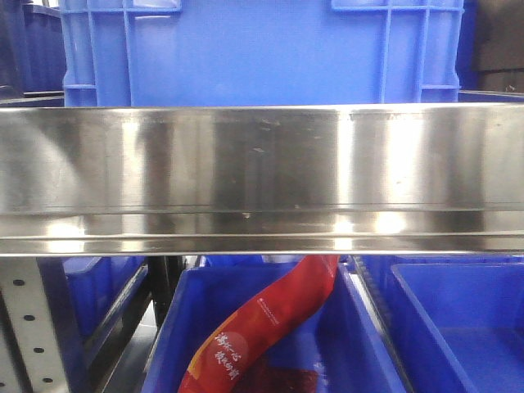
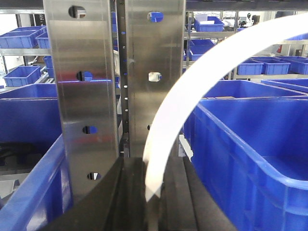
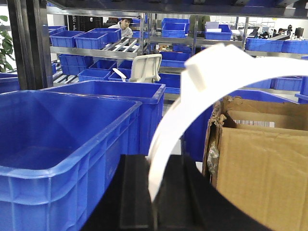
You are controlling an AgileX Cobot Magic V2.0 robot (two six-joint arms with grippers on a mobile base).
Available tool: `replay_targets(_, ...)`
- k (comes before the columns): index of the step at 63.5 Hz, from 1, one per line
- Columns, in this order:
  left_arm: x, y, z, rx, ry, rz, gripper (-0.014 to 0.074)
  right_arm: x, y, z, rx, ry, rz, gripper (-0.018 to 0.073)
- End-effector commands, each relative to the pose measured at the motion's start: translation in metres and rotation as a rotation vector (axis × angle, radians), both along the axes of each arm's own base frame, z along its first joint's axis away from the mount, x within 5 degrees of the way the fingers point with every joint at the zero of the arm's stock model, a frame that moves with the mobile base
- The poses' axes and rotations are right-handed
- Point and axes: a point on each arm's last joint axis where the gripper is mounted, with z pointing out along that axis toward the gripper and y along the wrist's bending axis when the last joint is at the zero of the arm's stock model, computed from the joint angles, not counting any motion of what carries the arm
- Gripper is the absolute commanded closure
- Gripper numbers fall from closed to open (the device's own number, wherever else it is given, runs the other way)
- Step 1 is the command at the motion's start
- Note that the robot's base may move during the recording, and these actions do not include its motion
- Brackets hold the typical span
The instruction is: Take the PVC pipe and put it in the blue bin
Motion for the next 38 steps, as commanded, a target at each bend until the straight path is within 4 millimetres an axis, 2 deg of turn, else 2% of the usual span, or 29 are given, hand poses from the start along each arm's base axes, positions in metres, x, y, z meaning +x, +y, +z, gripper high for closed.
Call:
replay_targets(1, -0.0017, 0.0001, 0.0042, -0.001, -0.038, -0.002, 0.0707, -0.0016, -0.0002, 0.0032, -0.008, -0.033, 0.000, 0.0715)
replay_targets(38, -0.0017, 0.0001, 0.0042, -0.001, -0.038, -0.002, 0.0707, -0.0016, -0.0002, 0.0032, -0.008, -0.033, 0.000, 0.0715)
